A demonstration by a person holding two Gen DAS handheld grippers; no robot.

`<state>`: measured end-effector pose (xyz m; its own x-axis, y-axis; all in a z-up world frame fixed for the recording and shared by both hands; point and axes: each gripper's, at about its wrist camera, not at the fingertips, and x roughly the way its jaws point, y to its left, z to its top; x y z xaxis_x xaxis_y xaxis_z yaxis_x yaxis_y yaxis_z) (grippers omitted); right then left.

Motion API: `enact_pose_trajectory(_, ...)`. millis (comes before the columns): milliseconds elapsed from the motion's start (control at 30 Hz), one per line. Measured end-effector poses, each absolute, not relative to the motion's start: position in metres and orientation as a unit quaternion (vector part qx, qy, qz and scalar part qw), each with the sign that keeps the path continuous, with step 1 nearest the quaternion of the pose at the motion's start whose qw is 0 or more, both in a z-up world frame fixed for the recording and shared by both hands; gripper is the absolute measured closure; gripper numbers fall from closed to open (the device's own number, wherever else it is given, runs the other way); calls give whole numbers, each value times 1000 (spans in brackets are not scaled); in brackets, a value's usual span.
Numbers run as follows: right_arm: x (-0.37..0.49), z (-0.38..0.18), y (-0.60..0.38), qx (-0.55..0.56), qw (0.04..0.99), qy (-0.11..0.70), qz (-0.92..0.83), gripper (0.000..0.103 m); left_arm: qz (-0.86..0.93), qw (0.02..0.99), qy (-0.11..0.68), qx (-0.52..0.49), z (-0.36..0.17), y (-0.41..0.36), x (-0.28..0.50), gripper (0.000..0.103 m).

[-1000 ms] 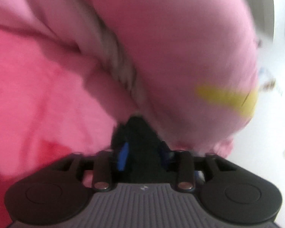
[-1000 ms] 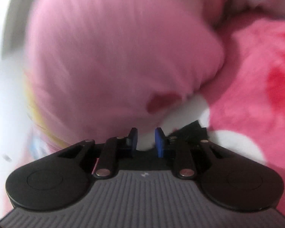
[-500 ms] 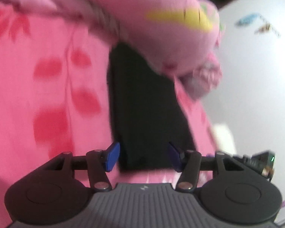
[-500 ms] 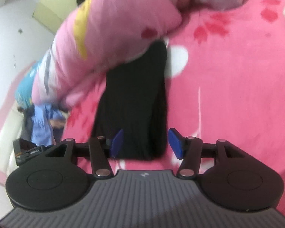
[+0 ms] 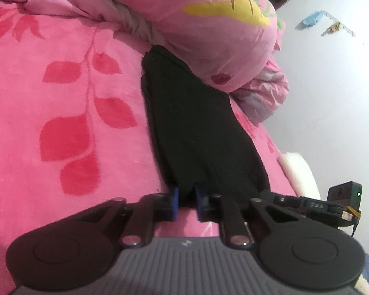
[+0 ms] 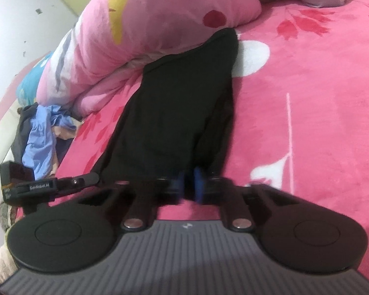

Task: Fold clothes
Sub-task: 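Lower the folded black shirt onto the bed with both grippers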

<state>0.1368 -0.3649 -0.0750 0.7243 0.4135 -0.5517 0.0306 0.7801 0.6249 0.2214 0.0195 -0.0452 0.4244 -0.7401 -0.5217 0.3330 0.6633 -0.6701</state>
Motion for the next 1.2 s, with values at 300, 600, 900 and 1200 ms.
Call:
enact_pose_trajectory(300, 93, -43, -376, 367, 867, 314, 121, 100, -387, 799, 381, -259, -8, 41, 195, 97)
enact_pose_trajectory(600, -15, -29, -350, 413, 841, 314, 153, 100, -391, 787, 398, -265, 14, 82, 96, 97)
enact_pose_trajectory(900, -81, -77, -332, 453, 816, 350, 84, 100, -297, 785, 463, -285, -41, 135, 1, 103)
enact_pose_trajectory(1200, -91, -25, -306, 330, 896, 295, 35, 97, -319, 833, 403, -204, -2, 99, -4, 61)
